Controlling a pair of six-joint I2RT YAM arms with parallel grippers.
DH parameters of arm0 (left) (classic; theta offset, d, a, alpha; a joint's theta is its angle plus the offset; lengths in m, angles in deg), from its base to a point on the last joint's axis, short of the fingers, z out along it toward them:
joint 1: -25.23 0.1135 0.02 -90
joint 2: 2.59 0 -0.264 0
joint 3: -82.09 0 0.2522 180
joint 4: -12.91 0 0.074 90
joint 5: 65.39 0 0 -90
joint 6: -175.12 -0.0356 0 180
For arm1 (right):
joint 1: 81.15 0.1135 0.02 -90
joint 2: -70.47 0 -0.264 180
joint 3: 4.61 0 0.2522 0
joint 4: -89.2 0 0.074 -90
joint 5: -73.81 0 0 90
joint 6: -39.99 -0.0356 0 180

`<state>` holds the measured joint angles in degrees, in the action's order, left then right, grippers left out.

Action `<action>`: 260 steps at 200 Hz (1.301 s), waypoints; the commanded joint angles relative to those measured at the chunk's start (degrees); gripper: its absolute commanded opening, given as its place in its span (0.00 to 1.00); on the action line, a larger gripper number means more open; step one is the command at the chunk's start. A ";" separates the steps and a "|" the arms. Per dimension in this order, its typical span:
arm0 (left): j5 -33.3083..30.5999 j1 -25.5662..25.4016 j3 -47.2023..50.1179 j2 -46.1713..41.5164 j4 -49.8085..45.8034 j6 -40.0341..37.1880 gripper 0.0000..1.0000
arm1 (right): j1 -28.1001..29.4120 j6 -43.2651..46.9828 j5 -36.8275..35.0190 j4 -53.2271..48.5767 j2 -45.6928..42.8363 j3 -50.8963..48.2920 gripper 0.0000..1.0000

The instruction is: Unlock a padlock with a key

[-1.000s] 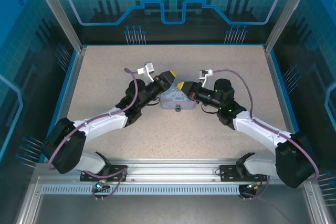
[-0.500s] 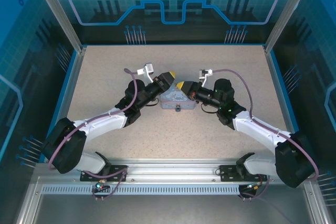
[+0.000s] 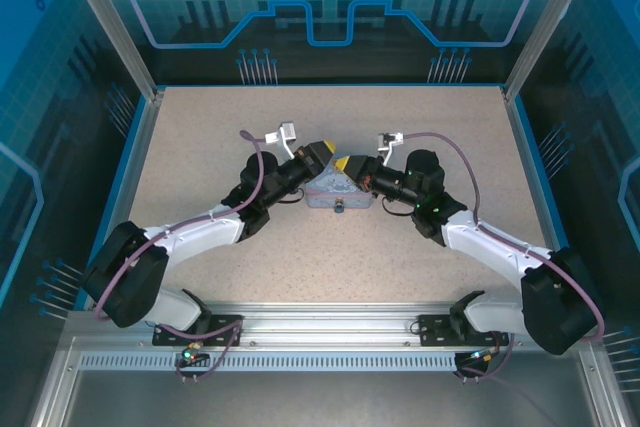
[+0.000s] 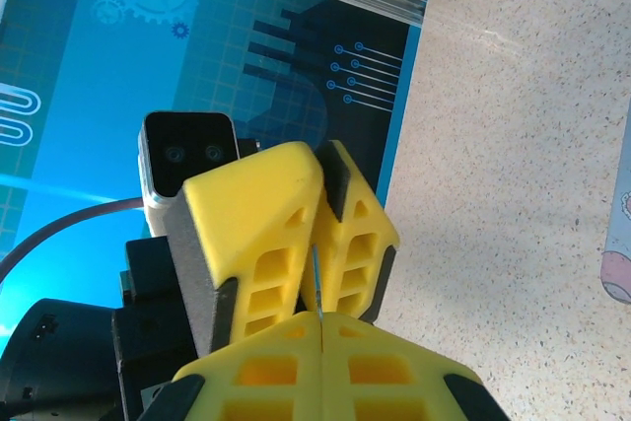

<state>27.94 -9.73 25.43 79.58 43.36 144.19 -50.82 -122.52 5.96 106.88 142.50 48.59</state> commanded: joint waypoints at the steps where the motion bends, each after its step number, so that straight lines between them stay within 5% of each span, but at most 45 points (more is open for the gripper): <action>1: 1.07 0.28 -0.64 0.25 2.24 -0.25 0.07 | -0.27 -0.43 0.81 1.72 0.51 0.85 0.00; 24: 1.11 0.29 -0.69 0.20 2.25 0.16 0.00 | -0.84 -0.35 0.86 1.31 0.59 1.08 0.00; 50: -0.84 0.31 -0.28 -0.79 1.31 1.98 0.00 | -2.98 -0.87 -1.20 0.13 -2.15 -1.11 0.52; 73: -4.07 0.00 0.01 -2.24 -0.53 3.99 0.00 | -4.05 -0.60 -2.68 -0.94 -4.19 -2.50 0.63; 179: -23.15 -4.49 1.07 -4.30 -3.06 13.25 0.00 | -0.49 -4.11 -5.48 10.78 6.75 4.34 0.53; 260: -28.47 -5.28 1.82 -2.58 -0.19 16.97 0.00 | 2.97 -6.66 -6.50 16.02 11.29 4.70 0.47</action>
<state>2.58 -14.45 26.63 76.85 39.79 159.75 -49.08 -128.29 0.56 119.29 153.10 52.61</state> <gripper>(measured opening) 0.049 0.472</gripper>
